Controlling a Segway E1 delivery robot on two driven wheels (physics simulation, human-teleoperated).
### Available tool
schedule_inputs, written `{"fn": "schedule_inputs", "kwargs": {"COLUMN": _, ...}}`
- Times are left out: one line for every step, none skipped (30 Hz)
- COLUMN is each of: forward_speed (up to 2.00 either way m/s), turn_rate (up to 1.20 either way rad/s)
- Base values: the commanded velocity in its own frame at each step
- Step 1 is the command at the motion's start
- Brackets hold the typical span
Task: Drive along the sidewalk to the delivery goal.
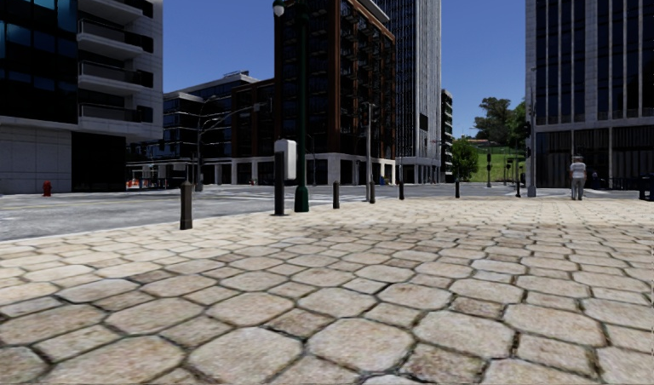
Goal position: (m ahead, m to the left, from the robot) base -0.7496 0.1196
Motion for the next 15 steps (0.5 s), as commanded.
{"fn": "schedule_inputs", "kwargs": {"forward_speed": 0.71, "turn_rate": 0.0}}
{"fn": "schedule_inputs", "kwargs": {"forward_speed": 0.71, "turn_rate": 0.0}}
{"fn": "schedule_inputs", "kwargs": {"forward_speed": 0.0, "turn_rate": 0.0}}
{"fn": "schedule_inputs", "kwargs": {"forward_speed": 0.0, "turn_rate": 0.0}}
{"fn": "schedule_inputs", "kwargs": {"forward_speed": 0.0, "turn_rate": 0.0}}
{"fn": "schedule_inputs", "kwargs": {"forward_speed": 0.0, "turn_rate": 0.0}}
{"fn": "schedule_inputs", "kwargs": {"forward_speed": 0.0, "turn_rate": 0.0}}
{"fn": "schedule_inputs", "kwargs": {"forward_speed": 0.0, "turn_rate": 0.0}}
{"fn": "schedule_inputs", "kwargs": {"forward_speed": 0.0, "turn_rate": 0.0}}
{"fn": "schedule_inputs", "kwargs": {"forward_speed": 0.0, "turn_rate": 0.0}}
{"fn": "schedule_inputs", "kwargs": {"forward_speed": 0.0, "turn_rate": 0.0}}
{"fn": "schedule_inputs", "kwargs": {"forward_speed": 0.0, "turn_rate": 0.0}}
{"fn": "schedule_inputs", "kwargs": {"forward_speed": 0.0, "turn_rate": 0.0}}
{"fn": "schedule_inputs", "kwargs": {"forward_speed": 0.0, "turn_rate": 0.0}}
{"fn": "schedule_inputs", "kwargs": {"forward_speed": 0.0, "turn_rate": 0.0}}
